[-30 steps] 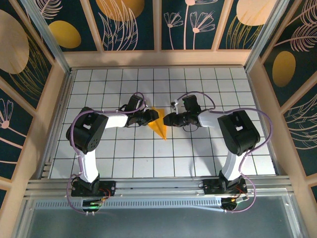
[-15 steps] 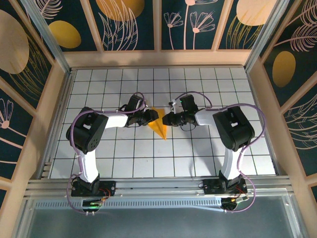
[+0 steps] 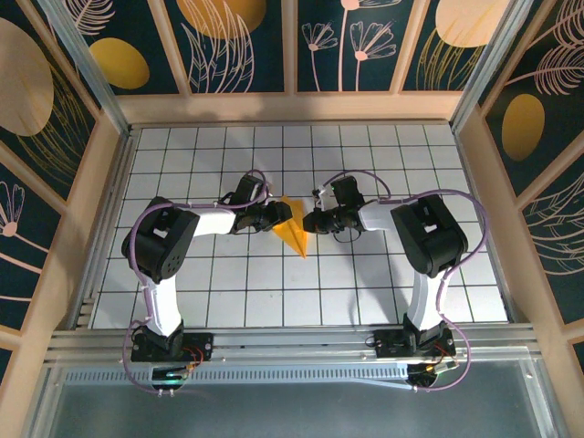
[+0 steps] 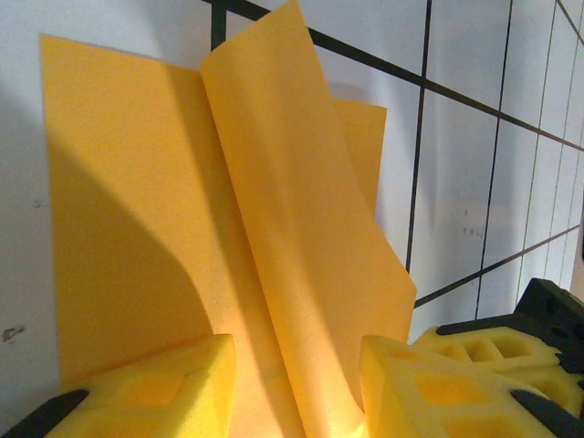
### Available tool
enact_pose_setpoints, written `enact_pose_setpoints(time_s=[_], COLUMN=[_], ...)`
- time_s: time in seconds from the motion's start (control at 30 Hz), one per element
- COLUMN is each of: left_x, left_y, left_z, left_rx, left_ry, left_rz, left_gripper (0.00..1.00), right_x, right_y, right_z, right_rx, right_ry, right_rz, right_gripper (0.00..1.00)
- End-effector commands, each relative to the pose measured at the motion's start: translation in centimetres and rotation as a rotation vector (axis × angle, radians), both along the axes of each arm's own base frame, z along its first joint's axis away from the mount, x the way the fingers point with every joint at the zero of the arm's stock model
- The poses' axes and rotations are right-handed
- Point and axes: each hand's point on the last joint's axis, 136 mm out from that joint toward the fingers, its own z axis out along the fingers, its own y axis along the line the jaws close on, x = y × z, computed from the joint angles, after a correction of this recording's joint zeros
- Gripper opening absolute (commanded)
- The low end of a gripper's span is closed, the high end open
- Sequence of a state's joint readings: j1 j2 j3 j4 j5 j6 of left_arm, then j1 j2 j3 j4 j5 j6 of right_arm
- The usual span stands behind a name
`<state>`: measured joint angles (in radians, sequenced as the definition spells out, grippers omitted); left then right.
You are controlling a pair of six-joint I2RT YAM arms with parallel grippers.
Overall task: Fold a paper plane with a square sheet of paper (fold left side to right side)
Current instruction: Fourth fold the wing at the center of the table.
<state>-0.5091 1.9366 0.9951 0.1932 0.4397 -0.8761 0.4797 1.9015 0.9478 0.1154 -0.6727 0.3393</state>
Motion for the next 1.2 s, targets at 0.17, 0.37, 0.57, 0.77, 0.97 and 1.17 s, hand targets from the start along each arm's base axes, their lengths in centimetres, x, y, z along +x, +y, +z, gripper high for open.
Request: enact_pose_setpoints(time_s=[0.17,0.37,0.57,0.77,0.97,1.17], left_x=[-0.7,-0.7,-0.7,-0.7,-0.7,-0.4], left_y=[1.4,1.3,1.3,1.4,1.3,1.2], left_z=[-2.3,-2.3,-2.3,-2.4,-2.3,-1.4], left_rx=[0.08,0.079,0.078,0.079,0.075,0.071], left_ry=[0.052,0.053,0.052,0.054,0.05,0.03], left_rz=[0.015,0.014,0.015,0.015,0.015,0.016], left_gripper=[0.41,0.41,0.41,0.41,0.41,0.41], right_x=[0.2,0.0,0.2,0.2,-0.2,-0.4], right_y=[0.1,0.2,0.4,0.6,0.1,-0.9], right_z=[-1.1,-1.5,-1.2,-1.3,-2.4,-3.9], right_rx=[-0.04,-0.044,-0.038,-0.042,-0.081,-0.148], right_ry=[0.004,0.009,0.0,-0.004,0.022,0.05], right_rz=[0.009,0.014,0.017,0.025,0.015,-0.014], right_gripper=[0.01,0.01,0.01,0.02,0.01,0.0])
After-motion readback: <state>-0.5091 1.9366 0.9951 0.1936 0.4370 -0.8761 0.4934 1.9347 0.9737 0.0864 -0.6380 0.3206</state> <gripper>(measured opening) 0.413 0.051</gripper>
